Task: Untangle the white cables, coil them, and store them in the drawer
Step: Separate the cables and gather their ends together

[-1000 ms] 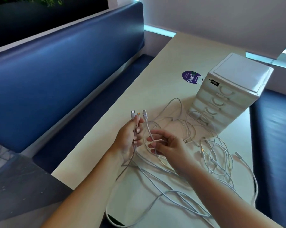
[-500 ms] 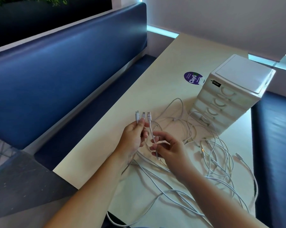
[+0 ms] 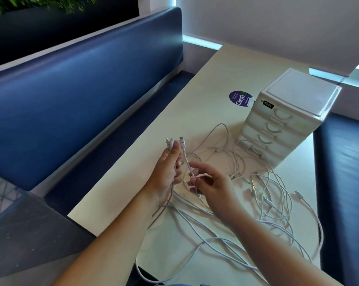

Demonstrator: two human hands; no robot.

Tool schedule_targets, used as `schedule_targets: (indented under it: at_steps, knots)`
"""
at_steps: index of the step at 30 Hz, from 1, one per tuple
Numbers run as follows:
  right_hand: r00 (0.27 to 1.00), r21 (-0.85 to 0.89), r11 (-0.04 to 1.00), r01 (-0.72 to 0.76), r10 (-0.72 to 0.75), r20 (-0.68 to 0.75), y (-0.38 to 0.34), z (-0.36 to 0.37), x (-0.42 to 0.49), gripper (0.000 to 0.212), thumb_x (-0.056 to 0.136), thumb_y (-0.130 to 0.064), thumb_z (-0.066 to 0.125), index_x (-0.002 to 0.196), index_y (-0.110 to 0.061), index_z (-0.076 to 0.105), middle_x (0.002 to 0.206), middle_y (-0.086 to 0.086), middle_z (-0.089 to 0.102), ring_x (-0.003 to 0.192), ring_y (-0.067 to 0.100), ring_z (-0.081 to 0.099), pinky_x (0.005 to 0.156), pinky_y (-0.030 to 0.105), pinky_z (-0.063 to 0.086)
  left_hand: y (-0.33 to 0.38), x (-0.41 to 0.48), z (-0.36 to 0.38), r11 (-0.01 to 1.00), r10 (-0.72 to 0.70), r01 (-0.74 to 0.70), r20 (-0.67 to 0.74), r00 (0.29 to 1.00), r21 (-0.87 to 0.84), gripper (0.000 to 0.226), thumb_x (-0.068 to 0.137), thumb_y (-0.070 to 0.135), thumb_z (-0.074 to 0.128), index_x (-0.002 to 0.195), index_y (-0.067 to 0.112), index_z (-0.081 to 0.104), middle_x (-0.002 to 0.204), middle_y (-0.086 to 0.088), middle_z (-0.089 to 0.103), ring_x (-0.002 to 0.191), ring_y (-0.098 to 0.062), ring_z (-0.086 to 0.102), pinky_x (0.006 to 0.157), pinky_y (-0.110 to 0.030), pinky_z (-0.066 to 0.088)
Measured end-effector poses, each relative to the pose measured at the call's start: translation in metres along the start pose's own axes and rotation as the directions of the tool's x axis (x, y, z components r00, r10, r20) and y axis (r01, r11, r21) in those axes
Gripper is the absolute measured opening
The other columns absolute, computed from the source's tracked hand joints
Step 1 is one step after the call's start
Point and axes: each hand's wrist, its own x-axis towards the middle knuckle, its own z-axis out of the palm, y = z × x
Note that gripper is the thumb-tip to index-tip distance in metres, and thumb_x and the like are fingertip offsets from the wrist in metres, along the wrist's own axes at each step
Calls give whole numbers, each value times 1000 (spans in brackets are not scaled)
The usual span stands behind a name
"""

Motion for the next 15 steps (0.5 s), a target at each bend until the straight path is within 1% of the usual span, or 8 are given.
schedule_targets:
  at_steps: [2, 3, 5, 7, 8, 10, 12, 15]
  knots:
    - [1000, -16, 1000, 5, -5, 3, 1, 1, -1, 47, 88, 8, 56, 96, -35, 71, 79, -11, 58, 74, 16, 60, 72, 29, 54, 2, -2, 3, 999, -9, 9, -7, 1000, 48, 35, 84, 51, 55, 85, 19, 41, 63, 1, 27, 49, -8, 17, 47, -25, 11]
    - [1000, -27, 1000, 9, -9, 5, 1, 1, -2, 46, 88, 8, 56, 97, -34, 71, 80, -9, 59, 74, 16, 60, 71, 28, 53, 2, -2, 5, 997, -16, 18, -26, 1000, 73, 31, 86, 46, 56, 87, 19, 42, 64, 0, 26, 50, -9, 18, 46, -23, 13]
    - [1000, -38, 999, 13, -13, 5, 3, 3, -4, 45, 88, 8, 56, 99, -33, 72, 83, -5, 59, 75, 16, 61, 72, 31, 55, 0, -3, 8, 995, -24, 29, -59, 998, 92, 19, 96, 33, 53, 92, 18, 44, 70, -1, 30, 53, -9, 26, 42, -16, 25]
    - [1000, -30, 999, 10, -10, -6, 5, 4, -6, 43, 87, 9, 57, 99, -30, 71, 83, -4, 59, 75, 16, 62, 73, 35, 57, 0, -5, 12, 996, -27, 32, -64, 998, 87, 15, 103, 28, 45, 93, 16, 44, 76, 0, 36, 57, -9, 38, 43, -15, 38]
    - [1000, -22, 1000, 10, -11, -14, 5, 5, -7, 42, 87, 9, 57, 99, -28, 71, 81, -5, 59, 75, 16, 62, 72, 35, 57, -1, -6, 12, 995, -25, 30, -54, 998, 95, 17, 103, 28, 43, 92, 16, 44, 77, 1, 39, 59, -9, 42, 44, -16, 41]
    - [1000, -14, 1000, 13, -13, -27, 6, 4, -8, 39, 87, 9, 57, 98, -25, 70, 78, -8, 60, 75, 16, 63, 71, 34, 57, -1, -7, 13, 990, -19, 23, -33, 999, 138, 20, 103, 31, 42, 91, 15, 44, 75, 2, 42, 57, -10, 47, 45, -19, 42]
    - [999, -48, 999, 13, -14, -30, 5, 3, -7, 36, 87, 8, 58, 99, -24, 69, 79, -8, 62, 75, 15, 64, 70, 33, 57, -1, -9, 13, 987, -23, 28, -31, 999, 161, 20, 104, 30, 41, 92, 13, 46, 74, 2, 44, 55, -12, 49, 45, -21, 42]
    - [999, -111, 994, 11, -15, -37, 3, 3, -6, 32, 88, 6, 59, 100, -22, 69, 83, -3, 64, 74, 13, 64, 69, 32, 58, 1, -10, 15, 988, -14, 16, -20, 1000, 156, 23, 105, 27, 37, 92, 12, 48, 71, 4, 47, 49, -6, 49, 44, -20, 40]
